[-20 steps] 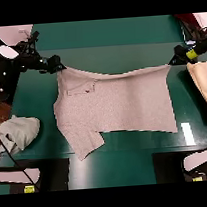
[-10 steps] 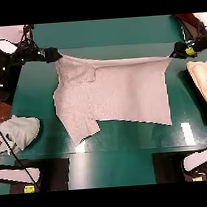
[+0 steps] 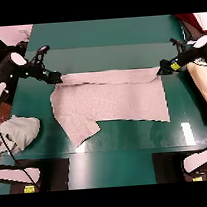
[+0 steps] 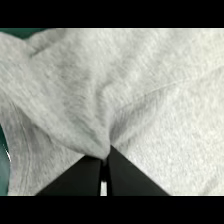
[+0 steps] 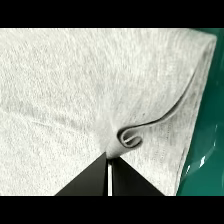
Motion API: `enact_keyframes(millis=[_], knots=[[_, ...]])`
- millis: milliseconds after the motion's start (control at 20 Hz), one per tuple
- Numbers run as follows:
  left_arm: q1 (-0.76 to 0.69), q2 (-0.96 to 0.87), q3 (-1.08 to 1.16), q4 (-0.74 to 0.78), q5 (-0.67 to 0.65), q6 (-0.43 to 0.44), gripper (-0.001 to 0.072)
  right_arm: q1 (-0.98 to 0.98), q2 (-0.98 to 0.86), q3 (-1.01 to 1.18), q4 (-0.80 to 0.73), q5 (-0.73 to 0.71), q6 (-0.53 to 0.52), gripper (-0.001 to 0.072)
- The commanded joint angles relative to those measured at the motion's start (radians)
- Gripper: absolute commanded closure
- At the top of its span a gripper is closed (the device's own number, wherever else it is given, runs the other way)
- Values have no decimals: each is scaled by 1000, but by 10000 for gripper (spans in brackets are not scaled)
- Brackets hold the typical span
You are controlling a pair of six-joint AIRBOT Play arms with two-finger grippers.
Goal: Fold the shirts.
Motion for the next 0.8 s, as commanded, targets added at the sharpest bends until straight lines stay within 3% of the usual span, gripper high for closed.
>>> enact_keyframes(millis=[0,50,250,300,350,500,550,750], knots=[[1,4,-17,23,-54,-30,651,5,8,-25,2,37,-1,486],[1,5,-3,30,-90,-29,651,-9,19,-25,2,66,-1,315],[1,11,63,126,-244,-55,650,-98,95,-27,-1,174,-2,313],[1,16,63,124,-249,-61,380,-123,120,-28,0,180,-2,313],[1,17,63,121,-241,-111,-13,-141,142,-28,0,180,-2,317],[1,19,64,161,-225,-145,23,-179,202,-28,1,185,-2,326],[1,29,64,206,-241,-169,84,-187,218,-28,1,190,-2,326],[1,168,-16,248,-276,-229,91,-190,280,-28,1,224,-23,326]])
